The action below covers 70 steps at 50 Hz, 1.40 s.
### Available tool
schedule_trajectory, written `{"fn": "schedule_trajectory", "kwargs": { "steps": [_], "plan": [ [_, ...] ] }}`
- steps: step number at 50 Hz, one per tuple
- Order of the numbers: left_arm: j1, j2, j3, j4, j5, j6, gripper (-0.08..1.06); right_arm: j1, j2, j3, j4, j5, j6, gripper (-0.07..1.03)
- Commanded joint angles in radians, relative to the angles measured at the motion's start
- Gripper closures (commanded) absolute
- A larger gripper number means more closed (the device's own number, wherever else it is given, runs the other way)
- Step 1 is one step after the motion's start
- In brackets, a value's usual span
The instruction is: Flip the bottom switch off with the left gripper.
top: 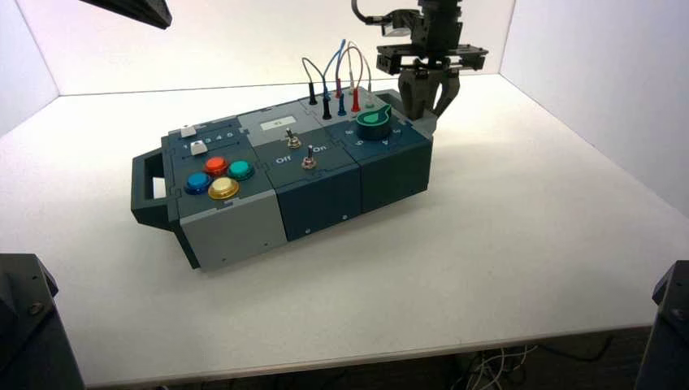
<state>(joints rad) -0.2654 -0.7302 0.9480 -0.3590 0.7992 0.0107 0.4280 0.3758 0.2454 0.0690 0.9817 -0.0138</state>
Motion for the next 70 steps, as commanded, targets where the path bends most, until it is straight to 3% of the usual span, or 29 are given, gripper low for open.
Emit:
{"fn": "schedule_trajectory", "kwargs": {
  "steps": [1,12,21,44,58,70],
  "plan": [
    [-0.002,-0.006,-0.012,0.000,-0.005,0.006,1.00,0.011,-0.002,-0.015,0.009,-0.029,-0.008,0.82],
    [-0.002,-0.011,-0.012,0.000,-0.002,0.006,1.00,0.029,0.118,-0.038,0.009,-0.064,-0.015,0.79],
    [-0.002,-0.025,-0.005,0.000,0.000,0.008,1.00,0.058,0.147,-0.064,0.008,-0.086,-0.014,0.75],
    [-0.002,-0.028,-0.006,-0.002,0.005,0.005,1.00,0.061,0.061,-0.178,-0.006,-0.017,-0.009,0.74],
    [-0.002,-0.028,-0.009,-0.002,0.003,0.006,1.00,0.061,0.026,-0.175,-0.006,0.003,-0.008,0.65],
    [-0.002,-0.029,-0.008,-0.002,0.003,0.006,1.00,0.060,0.014,-0.153,-0.012,0.003,-0.008,0.64]
  ]
}}
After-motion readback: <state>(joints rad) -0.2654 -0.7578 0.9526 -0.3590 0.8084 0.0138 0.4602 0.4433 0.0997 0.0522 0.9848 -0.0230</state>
